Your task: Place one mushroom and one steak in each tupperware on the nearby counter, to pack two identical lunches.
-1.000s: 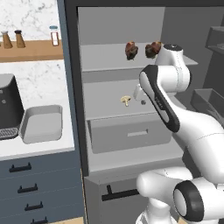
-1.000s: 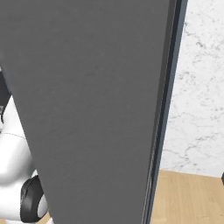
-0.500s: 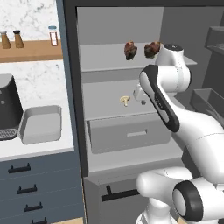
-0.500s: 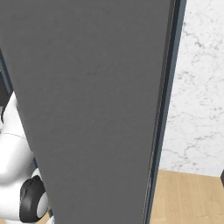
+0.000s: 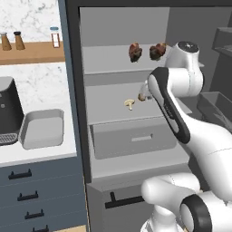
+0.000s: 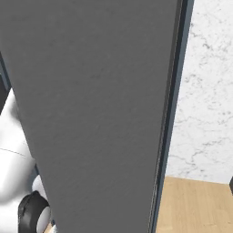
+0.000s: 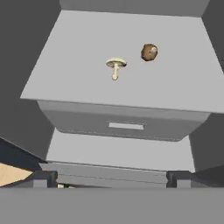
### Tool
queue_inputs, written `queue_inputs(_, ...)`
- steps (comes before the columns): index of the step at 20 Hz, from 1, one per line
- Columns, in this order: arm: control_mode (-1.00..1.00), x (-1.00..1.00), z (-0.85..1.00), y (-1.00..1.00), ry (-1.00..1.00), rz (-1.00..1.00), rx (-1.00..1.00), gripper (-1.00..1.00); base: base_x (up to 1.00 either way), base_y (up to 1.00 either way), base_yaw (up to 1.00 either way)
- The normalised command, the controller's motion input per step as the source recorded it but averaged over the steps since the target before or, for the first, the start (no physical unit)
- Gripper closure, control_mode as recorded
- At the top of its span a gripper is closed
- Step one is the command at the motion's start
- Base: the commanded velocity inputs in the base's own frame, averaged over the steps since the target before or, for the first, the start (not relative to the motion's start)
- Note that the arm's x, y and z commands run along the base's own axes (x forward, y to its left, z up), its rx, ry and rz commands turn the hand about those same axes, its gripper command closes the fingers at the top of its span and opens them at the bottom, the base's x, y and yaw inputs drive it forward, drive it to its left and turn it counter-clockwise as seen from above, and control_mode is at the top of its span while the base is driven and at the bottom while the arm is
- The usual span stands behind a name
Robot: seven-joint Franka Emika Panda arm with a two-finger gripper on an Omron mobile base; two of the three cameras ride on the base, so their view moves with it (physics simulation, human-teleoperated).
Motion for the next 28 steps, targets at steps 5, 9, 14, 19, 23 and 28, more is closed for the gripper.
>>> queue_inputs(5, -1.00, 0.14, 0.94, 0.11, -0.43, 0.00, 0.00, -1.00, 0.00, 0.00, 0.00)
queue_inputs(9, -1.00, 0.12, 1.00, 0.39, -0.28, -0.04, 0.00, -1.00, 0.00, 0.00, 0.00)
queue_inputs(14, -1.00, 0.30, 0.63, 0.08, -0.09, -0.26, 0.00, -1.00, 0.00, 0.00, 0.00)
queue_inputs(19, -1.00, 0.66, 0.00, -0.11, 0.04, -0.17, 0.01, -1.00, 0.00, 0.00, 0.00)
queue_inputs(23, -1.00, 0.75, 0.02, -0.18, 0.14, 0.03, 0.02, -1.00, 0.00, 0.00, 0.00)
queue_inputs(28, -1.00, 0.79, -0.08, -0.07, 0.07, 0.14, 0.01, -1.00, 0.00, 0.00, 0.00)
